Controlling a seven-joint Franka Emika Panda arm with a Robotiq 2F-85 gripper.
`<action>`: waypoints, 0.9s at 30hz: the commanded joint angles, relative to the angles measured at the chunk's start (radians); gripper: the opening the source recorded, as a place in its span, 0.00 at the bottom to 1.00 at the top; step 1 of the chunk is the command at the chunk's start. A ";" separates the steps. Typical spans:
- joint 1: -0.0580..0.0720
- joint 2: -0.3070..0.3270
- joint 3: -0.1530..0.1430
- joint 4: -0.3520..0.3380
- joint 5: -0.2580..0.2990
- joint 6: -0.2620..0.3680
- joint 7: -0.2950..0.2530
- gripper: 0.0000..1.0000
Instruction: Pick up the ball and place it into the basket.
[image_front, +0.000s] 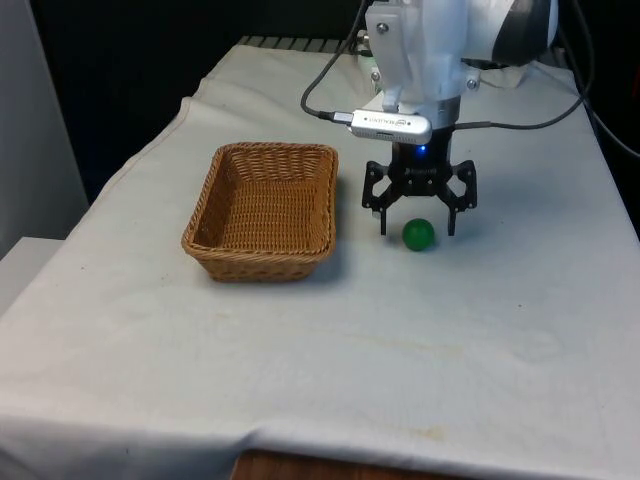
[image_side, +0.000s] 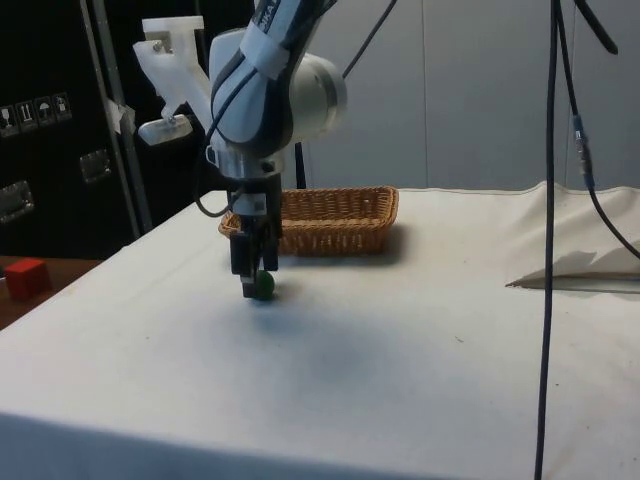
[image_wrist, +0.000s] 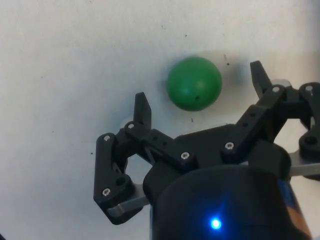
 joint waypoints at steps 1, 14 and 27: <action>-0.005 0.002 0.009 0.002 0.011 0.009 -0.006 1.00; 0.000 0.003 0.003 0.000 0.002 0.001 0.000 1.00; 0.000 0.003 0.002 0.002 0.001 0.000 0.000 1.00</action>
